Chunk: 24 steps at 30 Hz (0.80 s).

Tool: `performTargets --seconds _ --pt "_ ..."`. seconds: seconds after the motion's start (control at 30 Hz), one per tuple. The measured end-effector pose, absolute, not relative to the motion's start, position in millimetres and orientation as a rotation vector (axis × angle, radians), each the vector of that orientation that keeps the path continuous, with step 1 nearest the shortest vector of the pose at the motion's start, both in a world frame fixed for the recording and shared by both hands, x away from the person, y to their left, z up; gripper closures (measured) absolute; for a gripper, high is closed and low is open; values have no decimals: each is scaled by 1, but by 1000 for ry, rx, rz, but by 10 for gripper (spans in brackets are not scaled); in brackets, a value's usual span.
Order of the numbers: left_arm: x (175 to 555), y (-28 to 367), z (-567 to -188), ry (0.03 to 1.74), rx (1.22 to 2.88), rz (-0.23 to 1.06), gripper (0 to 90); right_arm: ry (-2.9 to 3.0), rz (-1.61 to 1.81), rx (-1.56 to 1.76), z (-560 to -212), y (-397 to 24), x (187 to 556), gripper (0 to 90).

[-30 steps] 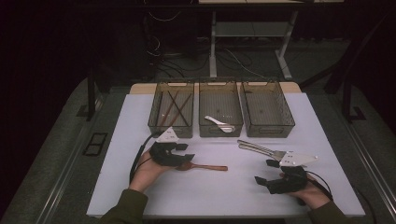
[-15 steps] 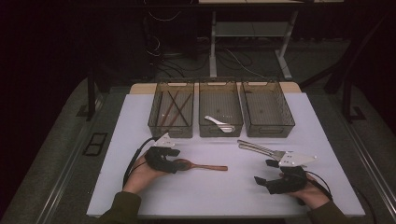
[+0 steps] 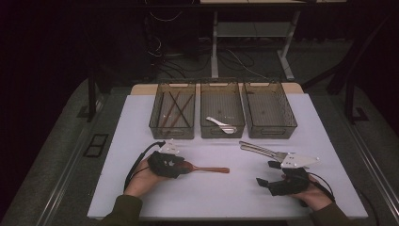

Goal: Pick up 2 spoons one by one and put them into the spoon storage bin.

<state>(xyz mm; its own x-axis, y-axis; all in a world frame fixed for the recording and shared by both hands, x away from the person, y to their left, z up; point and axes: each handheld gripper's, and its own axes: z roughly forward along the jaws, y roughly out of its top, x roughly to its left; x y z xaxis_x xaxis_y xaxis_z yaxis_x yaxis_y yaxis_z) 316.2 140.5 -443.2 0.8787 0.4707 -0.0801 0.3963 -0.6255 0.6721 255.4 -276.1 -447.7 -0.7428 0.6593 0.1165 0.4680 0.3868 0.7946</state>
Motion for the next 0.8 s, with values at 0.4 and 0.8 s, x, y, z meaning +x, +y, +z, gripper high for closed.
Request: performTargets --seconds 0.4,0.8 --pt "311 146 -437 564 2315 137 737 2426 1275 999 -448 -276 255 178" --pt "309 145 -433 529 2316 118 817 2428 1276 994 -447 -276 255 177"
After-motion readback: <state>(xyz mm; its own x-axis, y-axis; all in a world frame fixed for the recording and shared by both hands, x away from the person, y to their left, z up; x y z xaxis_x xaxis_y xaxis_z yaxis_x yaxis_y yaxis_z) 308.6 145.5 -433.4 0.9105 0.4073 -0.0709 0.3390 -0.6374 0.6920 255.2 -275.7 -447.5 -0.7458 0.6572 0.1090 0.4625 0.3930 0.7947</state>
